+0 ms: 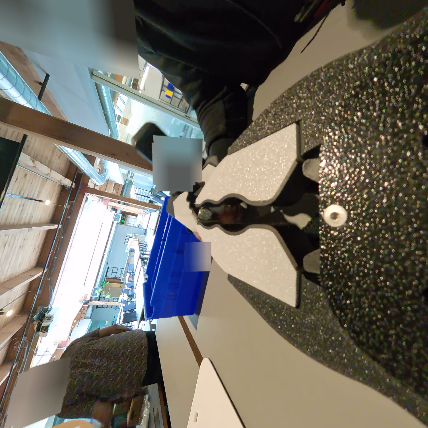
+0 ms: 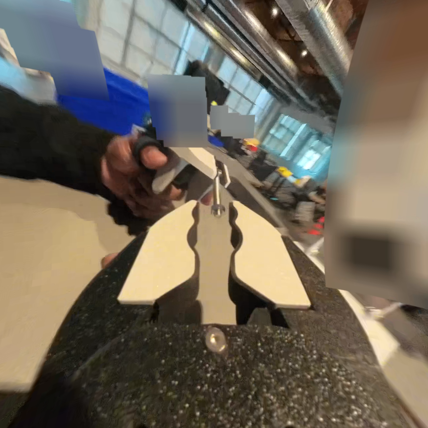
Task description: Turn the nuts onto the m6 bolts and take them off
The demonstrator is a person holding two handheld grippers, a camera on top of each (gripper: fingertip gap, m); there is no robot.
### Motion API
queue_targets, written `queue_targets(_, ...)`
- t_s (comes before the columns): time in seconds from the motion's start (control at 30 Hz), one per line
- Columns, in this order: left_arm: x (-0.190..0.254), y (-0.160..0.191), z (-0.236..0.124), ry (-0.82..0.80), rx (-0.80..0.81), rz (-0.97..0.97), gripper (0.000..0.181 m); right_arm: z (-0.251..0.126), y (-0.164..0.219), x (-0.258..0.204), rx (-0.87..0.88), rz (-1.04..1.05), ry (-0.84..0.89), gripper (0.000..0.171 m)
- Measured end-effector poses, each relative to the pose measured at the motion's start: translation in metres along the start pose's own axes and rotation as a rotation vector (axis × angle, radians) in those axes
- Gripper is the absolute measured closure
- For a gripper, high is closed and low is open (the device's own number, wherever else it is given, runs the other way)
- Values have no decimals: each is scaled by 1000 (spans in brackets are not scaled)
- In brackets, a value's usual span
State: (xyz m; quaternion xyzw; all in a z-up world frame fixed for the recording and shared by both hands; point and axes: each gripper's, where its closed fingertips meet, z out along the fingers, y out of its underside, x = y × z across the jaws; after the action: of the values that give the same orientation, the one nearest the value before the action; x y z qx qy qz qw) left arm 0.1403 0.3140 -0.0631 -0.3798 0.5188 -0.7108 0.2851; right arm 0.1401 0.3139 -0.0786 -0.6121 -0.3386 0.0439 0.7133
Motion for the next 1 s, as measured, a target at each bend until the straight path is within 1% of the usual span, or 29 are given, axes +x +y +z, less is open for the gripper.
queue_targets(0.07,-1,-3,-2,-2,22,-4,171,0,-1,-5,26,263,-133,141)
queue_targets(0.1,-1,-3,-2,-1,22,-4,171,1,-2,-7,37,390,-193,141)
queue_targets(0.17,0,-1,-1,0,10,4,171,1,-6,-5,63,578,-275,141)
queue_targets(0.2,1,0,0,2,3,8,171,1,-7,-4,79,642,-296,142)
queue_targets(0.27,1,1,1,0,-3,10,171,0,-8,-4,85,718,-329,151)
queue_targets(0.33,1,0,1,1,-2,10,171,1,-5,-7,56,723,-346,160)
queue_targets(0.37,0,0,1,1,-1,8,171,3,-3,-8,33,686,-333,160)
queue_targets(0.43,0,2,2,0,-12,8,171,4,4,-9,-18,496,-256,160)
queue_targets(0.5,-1,4,4,-9,-31,8,171,3,9,-3,-48,177,-110,160)
queue_targets(0.57,-1,5,4,-10,-33,3,171,0,4,6,-55,-138,50,160)
queue_targets(0.6,-1,4,4,-8,-29,3,172,-1,2,8,-58,-226,101,160)
queue_targets(0.63,-1,3,3,-4,-22,4,171,-1,-1,7,-50,-249,119,159)
queue_targets(0.67,-1,2,2,-10,-12,3,171,-1,-4,5,-25,-211,107,158)
queue_targets(0.7,-1,0,1,-9,-3,1,171,-1,-7,3,4,-128,75,151)
queue_targets(0.77,-2,-1,0,-12,11,0,171,-2,-9,2,40,112,-21,140)
queue_targets(0.83,-2,-2,0,-13,14,3,171,-1,-8,-1,59,360,-150,141)
queue_targets(0.87,-2,-2,0,-13,15,6,171,-1,-5,0,58,461,-187,141)
queue_targets(0.93,-1,-2,0,-12,17,12,171,0,-5,-2,61,599,-260,141)
queue_targets(1.0,-1,-2,0,-9,17,15,171,0,-4,-2,59,692,-300,143)
